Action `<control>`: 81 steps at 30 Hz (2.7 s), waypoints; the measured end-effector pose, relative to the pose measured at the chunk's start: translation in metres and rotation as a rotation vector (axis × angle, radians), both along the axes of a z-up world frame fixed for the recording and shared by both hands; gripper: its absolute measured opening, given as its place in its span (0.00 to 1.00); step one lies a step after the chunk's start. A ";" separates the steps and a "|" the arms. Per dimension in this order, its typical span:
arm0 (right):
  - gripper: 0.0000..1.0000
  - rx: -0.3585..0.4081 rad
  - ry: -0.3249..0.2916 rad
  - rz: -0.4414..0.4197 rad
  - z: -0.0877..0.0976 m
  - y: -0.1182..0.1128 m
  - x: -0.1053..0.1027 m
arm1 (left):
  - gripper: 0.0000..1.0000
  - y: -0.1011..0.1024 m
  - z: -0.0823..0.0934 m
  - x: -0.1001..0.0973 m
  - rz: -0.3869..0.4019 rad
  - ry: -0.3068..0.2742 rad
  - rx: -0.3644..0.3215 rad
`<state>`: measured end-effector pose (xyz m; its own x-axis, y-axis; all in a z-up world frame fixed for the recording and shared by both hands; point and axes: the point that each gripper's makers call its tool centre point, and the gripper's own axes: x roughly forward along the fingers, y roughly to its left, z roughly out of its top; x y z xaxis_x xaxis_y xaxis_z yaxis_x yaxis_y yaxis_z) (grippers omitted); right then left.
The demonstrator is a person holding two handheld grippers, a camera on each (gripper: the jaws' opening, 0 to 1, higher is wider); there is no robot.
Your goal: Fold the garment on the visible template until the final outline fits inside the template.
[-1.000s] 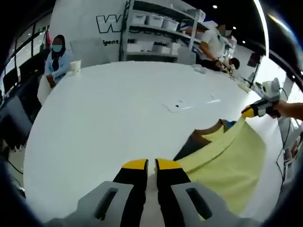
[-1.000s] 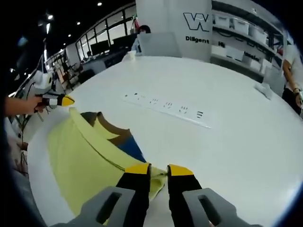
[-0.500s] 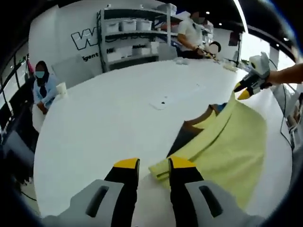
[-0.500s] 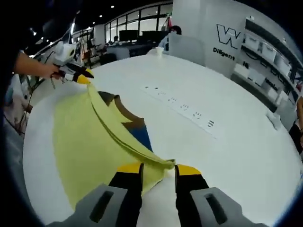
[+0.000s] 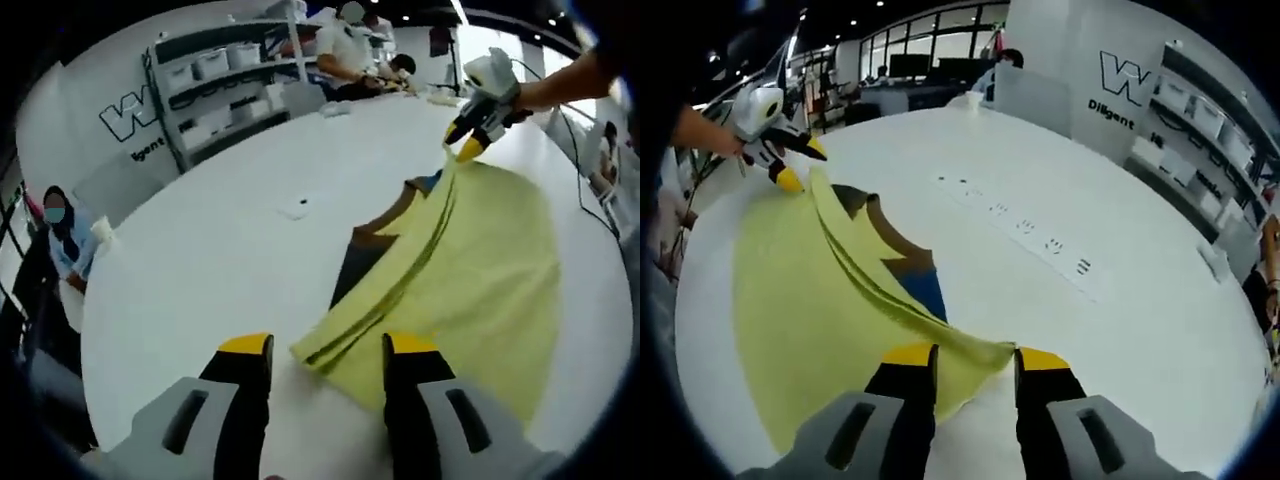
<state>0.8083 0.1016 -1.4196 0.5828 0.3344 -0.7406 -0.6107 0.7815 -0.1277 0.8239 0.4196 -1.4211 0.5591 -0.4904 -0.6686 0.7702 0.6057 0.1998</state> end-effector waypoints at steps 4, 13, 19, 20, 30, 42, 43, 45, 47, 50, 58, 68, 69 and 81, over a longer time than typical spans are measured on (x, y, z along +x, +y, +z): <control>0.25 0.003 -0.002 -0.011 -0.001 -0.001 0.002 | 0.48 0.001 0.001 0.005 0.027 -0.011 0.001; 0.27 -0.004 -0.006 -0.031 -0.002 -0.005 0.006 | 0.46 0.007 0.006 0.018 0.075 -0.043 0.008; 0.29 0.016 -0.020 -0.091 0.000 -0.010 0.015 | 0.46 0.014 0.010 0.033 0.187 -0.034 -0.046; 0.29 0.021 -0.010 -0.104 -0.002 -0.010 0.016 | 0.46 0.014 0.011 0.035 0.195 -0.032 -0.054; 0.29 0.019 -0.012 -0.101 -0.001 -0.012 0.015 | 0.46 0.009 0.014 0.039 0.195 -0.036 -0.058; 0.32 0.034 -0.021 -0.107 0.009 -0.015 0.010 | 0.49 0.011 0.024 0.037 0.198 -0.024 -0.089; 0.33 0.041 -0.022 -0.109 0.010 -0.015 0.009 | 0.50 0.011 0.026 0.036 0.200 -0.023 -0.094; 0.35 0.046 -0.022 -0.110 0.011 -0.014 0.007 | 0.51 0.013 0.027 0.036 0.202 -0.022 -0.098; 0.36 0.056 -0.019 -0.111 0.012 -0.012 0.004 | 0.53 0.014 0.029 0.035 0.203 -0.018 -0.100; 0.38 0.064 -0.018 -0.110 0.012 -0.011 0.002 | 0.54 0.016 0.031 0.033 0.201 -0.018 -0.107; 0.41 0.085 -0.017 -0.101 0.016 -0.009 -0.006 | 0.56 0.016 0.037 0.026 0.198 -0.013 -0.120; 0.47 0.129 -0.017 -0.091 0.020 -0.002 -0.022 | 0.61 0.010 0.041 0.011 0.190 0.007 -0.160; 0.48 0.132 -0.016 -0.089 0.020 -0.001 -0.024 | 0.62 0.010 0.041 0.010 0.190 0.010 -0.164; 0.50 0.172 -0.029 -0.077 0.027 0.006 -0.047 | 0.73 0.009 0.042 -0.015 0.206 0.051 -0.218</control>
